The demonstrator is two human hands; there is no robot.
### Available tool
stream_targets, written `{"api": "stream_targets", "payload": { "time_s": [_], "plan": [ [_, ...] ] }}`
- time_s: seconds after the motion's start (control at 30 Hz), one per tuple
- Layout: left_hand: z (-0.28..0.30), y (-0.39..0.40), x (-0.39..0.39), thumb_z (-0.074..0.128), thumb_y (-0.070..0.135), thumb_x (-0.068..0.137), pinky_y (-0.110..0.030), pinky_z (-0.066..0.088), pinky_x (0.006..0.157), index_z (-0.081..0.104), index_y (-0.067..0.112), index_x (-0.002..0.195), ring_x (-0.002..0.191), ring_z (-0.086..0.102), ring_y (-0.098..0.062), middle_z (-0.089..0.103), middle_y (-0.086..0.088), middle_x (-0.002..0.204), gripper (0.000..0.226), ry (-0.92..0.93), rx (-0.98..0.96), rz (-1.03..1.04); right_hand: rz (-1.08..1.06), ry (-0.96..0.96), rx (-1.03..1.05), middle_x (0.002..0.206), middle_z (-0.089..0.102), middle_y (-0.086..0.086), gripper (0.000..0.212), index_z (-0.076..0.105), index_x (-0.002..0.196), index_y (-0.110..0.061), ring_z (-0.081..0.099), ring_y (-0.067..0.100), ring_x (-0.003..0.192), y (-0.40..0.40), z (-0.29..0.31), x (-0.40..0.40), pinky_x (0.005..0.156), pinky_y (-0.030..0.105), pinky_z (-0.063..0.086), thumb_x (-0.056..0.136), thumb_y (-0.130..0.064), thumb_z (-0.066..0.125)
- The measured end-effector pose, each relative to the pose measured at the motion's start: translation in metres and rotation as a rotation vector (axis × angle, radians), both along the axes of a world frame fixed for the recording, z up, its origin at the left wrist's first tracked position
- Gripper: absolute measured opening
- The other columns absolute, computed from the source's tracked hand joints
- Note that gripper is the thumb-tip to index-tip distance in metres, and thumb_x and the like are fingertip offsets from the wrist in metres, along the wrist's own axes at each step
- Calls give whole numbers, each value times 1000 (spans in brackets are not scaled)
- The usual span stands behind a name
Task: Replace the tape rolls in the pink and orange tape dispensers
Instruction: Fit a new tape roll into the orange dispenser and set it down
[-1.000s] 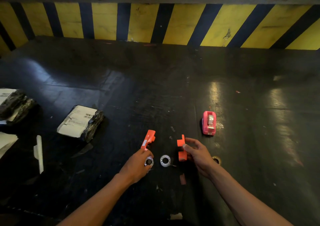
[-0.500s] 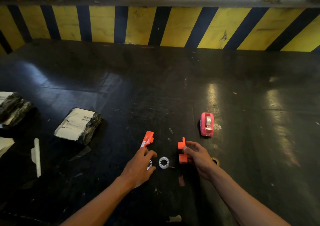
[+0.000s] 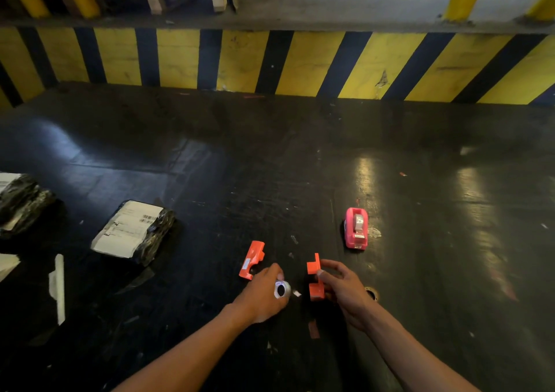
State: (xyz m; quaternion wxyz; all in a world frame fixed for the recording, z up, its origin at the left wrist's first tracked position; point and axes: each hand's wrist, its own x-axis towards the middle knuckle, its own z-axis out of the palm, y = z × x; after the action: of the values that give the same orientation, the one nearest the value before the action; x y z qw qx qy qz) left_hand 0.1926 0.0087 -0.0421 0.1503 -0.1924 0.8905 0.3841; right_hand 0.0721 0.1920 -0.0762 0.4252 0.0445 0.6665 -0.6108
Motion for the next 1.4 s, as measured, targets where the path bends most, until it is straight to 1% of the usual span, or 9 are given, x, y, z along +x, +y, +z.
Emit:
{"api": "stream_targets", "payload": {
  "time_s": [0.1,0.3,0.53,0.8,0.93,1.03,1.13,1.23,1.4],
  "plan": [
    [3,0,-1,77,25,87,-25,56,73,50,27,114,95,68,-13,64,-1,110,38,43,219,262,9,-37,-54,122,70,15,33,61,126,-22,67,34,112,0,5,3,99,55,55,95,-14,68],
    [13,-2,-9,73,5,89,-38,62,90,60,13,119,108,71,-27,66,-14,126,34,72,808,709,54,-74,-198,125,69,19,34,61,129,-16,69,35,108,-4,22,13,93,51,59,96,-8,65],
    [23,10,-20,67,14,95,-41,58,98,62,3,123,103,75,-27,76,-19,114,30,57,1072,927,109,-41,-254,128,64,21,52,58,133,-21,69,37,112,-10,36,22,81,43,61,86,-15,78],
    [39,16,-25,68,16,93,-39,55,91,65,2,123,108,72,-27,78,-16,111,33,16,1117,816,94,-13,-276,128,65,20,51,55,135,-23,70,35,112,-8,41,22,84,43,62,89,-16,75],
    [43,15,-25,68,13,93,-38,49,86,61,25,127,114,63,-25,70,-10,123,37,11,992,703,78,-5,-278,128,64,18,54,53,137,-28,69,36,112,-7,41,21,87,46,62,89,-15,75],
    [46,8,-22,65,7,93,-39,48,92,60,34,128,118,61,-26,67,-9,126,45,3,1024,599,87,-3,-275,130,61,18,60,51,139,-36,67,37,114,-6,40,22,83,42,61,87,-17,76],
    [46,5,-20,64,7,95,-37,52,95,62,23,130,117,64,-24,67,-9,126,39,12,993,522,71,-2,-289,130,60,20,60,52,138,-40,66,38,115,-7,38,24,82,41,60,87,-18,76],
    [40,4,-20,67,8,92,-46,47,110,63,20,129,120,64,-26,67,-10,129,39,20,920,500,76,-7,-276,129,59,20,56,53,137,-40,65,37,114,-8,40,23,80,40,59,90,-15,73],
    [41,9,-15,72,17,90,-30,52,90,66,25,124,119,63,-19,67,-6,128,35,27,751,380,182,11,-230,131,58,17,54,54,137,-42,62,35,120,-6,35,18,100,50,55,94,-14,69]
  ]
}}
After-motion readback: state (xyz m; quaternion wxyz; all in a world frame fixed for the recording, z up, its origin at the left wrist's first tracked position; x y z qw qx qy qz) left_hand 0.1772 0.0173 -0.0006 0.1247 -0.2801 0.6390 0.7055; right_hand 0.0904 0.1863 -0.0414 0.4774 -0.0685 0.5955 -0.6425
